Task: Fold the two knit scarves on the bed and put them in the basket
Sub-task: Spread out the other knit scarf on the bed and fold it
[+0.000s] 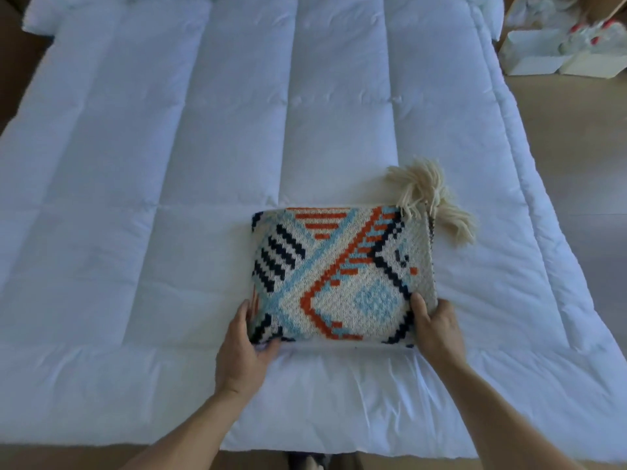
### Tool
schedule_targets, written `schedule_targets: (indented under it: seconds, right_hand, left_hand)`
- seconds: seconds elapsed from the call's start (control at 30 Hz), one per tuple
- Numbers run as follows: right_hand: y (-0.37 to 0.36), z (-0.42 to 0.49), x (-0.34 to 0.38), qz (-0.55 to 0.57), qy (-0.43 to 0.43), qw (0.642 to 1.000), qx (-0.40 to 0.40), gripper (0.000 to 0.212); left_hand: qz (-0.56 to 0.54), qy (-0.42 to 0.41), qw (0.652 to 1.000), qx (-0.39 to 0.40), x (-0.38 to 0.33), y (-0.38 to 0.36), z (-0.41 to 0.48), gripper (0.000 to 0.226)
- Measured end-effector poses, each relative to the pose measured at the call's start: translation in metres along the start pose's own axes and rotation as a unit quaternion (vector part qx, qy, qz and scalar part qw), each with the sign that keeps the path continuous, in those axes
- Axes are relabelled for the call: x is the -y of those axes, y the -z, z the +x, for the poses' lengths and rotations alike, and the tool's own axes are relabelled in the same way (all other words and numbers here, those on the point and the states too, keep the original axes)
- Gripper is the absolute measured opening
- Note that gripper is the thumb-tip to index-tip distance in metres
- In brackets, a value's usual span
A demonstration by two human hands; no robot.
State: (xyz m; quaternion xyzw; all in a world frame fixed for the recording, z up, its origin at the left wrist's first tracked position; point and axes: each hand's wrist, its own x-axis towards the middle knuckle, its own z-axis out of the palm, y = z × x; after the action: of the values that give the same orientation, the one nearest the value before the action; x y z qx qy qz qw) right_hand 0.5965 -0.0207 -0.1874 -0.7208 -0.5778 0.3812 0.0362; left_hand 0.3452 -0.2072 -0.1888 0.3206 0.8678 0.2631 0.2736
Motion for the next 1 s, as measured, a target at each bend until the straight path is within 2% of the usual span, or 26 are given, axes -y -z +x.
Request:
schedule_targets:
  seconds: [0.07,0.17,0.3,0.43,0.57,0.63,0.73,0.8,0.9,1.0]
  right_hand:
    - [-0.005,-0.001,0.002,0.01,-0.015,1.0,0.003,0.047]
    - [-0.01,-0.004,0.006,0.033,-0.051,0.998,0.0,0.049]
    - [-0.014,-0.012,0.008,0.015,-0.05,0.999,-0.003,0.05]
    - [-0.006,-0.011,0.008,0.028,-0.05,0.998,0.0,0.055]
    - [0.016,0.0,0.004,0.021,-0.004,0.999,-0.027,0.051]
    - [0.018,0.003,0.001,0.025,-0.001,0.999,-0.034,0.046]
    - [0.009,0.002,-0.004,0.016,-0.018,1.0,-0.018,0.043]
    - [0.002,0.0,-0.006,-0.002,-0.024,1.0,-0.002,0.044]
    - [-0.003,-0.001,-0.004,-0.019,-0.021,1.0,-0.007,0.047]
    - [-0.005,0.002,0.0,-0.029,0.003,0.999,-0.032,0.048]
  left_hand:
    - [-0.045,0.047,0.998,-0.025,-0.003,-0.002,0.005,0.087]
    - [-0.081,0.057,0.994,-0.048,-0.001,-0.008,0.002,0.083]
    - [-0.139,0.136,0.976,-0.103,-0.012,-0.013,0.001,0.06]
    - [-0.135,0.095,0.976,-0.143,-0.021,-0.001,0.013,0.049]
    - [-0.064,0.045,0.984,-0.162,-0.004,0.028,0.019,0.047]
    - [-0.023,0.043,0.99,-0.132,0.004,0.031,0.02,0.049]
    - [0.077,0.033,0.996,-0.029,0.007,0.023,0.016,0.055]
    - [0.158,-0.004,0.987,0.02,0.006,0.022,0.014,0.068]
    - [0.202,-0.082,0.976,0.021,0.012,0.026,0.018,0.1]
    - [0.26,-0.144,0.953,0.049,0.025,0.029,0.024,0.114]
